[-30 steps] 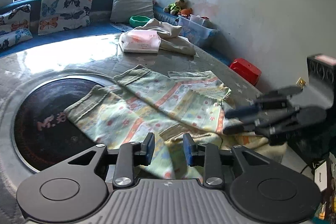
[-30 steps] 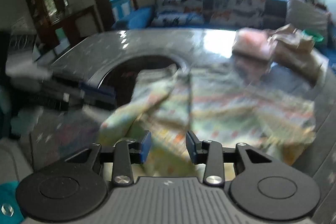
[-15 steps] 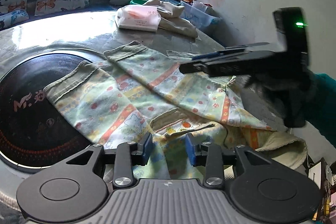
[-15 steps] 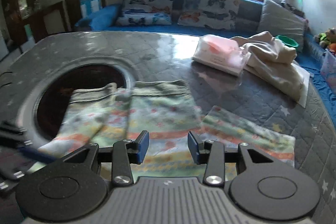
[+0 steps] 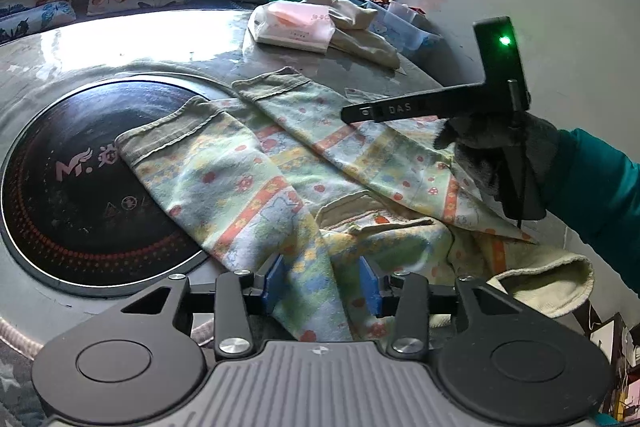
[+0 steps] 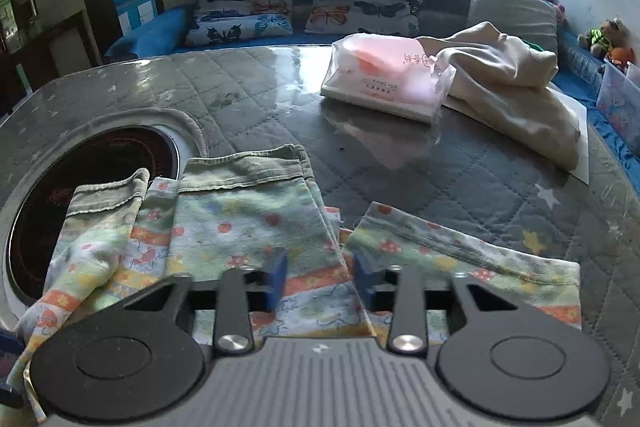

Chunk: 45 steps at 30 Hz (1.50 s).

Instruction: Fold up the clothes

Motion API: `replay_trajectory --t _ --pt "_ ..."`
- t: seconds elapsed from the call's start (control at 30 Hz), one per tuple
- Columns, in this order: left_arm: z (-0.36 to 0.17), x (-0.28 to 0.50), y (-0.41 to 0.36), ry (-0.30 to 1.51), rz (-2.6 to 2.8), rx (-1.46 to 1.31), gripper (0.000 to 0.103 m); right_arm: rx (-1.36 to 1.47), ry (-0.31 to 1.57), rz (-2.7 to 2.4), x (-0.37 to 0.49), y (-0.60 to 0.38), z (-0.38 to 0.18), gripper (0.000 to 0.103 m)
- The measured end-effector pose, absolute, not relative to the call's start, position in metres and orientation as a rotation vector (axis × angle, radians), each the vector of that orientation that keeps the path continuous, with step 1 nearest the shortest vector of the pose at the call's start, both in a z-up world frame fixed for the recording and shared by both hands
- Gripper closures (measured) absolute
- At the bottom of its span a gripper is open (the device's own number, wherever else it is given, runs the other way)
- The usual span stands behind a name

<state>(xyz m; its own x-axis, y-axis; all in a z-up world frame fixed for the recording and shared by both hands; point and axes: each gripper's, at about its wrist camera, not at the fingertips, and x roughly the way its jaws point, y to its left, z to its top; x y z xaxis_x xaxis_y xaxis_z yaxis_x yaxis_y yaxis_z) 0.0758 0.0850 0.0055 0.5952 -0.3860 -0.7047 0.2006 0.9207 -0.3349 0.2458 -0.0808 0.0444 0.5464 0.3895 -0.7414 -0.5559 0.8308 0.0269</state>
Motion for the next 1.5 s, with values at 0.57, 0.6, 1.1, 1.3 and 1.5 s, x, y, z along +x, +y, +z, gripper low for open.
replay_trajectory --t 0.57,0.6,1.1,1.3,1.5 --pt "0.015 0.102 0.106 0.836 -0.209 -0.215 0.051 -0.238 0.645 0.492 0.189 -0.119 0.088 0.100" --pt "0.014 0.105 0.107 0.840 -0.202 -0.213 0.051 -0.237 0.634 0.474 0.182 -0.126 0.090 0.100" --pt "0.005 0.117 0.104 0.852 -0.173 -0.188 0.046 -0.100 0.621 0.061 0.097 -0.257 0.092 0.100" --pt "0.001 0.127 0.097 0.864 -0.173 -0.162 0.044 -0.067 0.677 -0.039 0.084 -0.278 0.077 0.096" --pt "-0.009 0.136 0.093 0.893 -0.170 -0.143 0.063 -0.082 0.582 -0.047 0.079 -0.274 0.095 0.067"
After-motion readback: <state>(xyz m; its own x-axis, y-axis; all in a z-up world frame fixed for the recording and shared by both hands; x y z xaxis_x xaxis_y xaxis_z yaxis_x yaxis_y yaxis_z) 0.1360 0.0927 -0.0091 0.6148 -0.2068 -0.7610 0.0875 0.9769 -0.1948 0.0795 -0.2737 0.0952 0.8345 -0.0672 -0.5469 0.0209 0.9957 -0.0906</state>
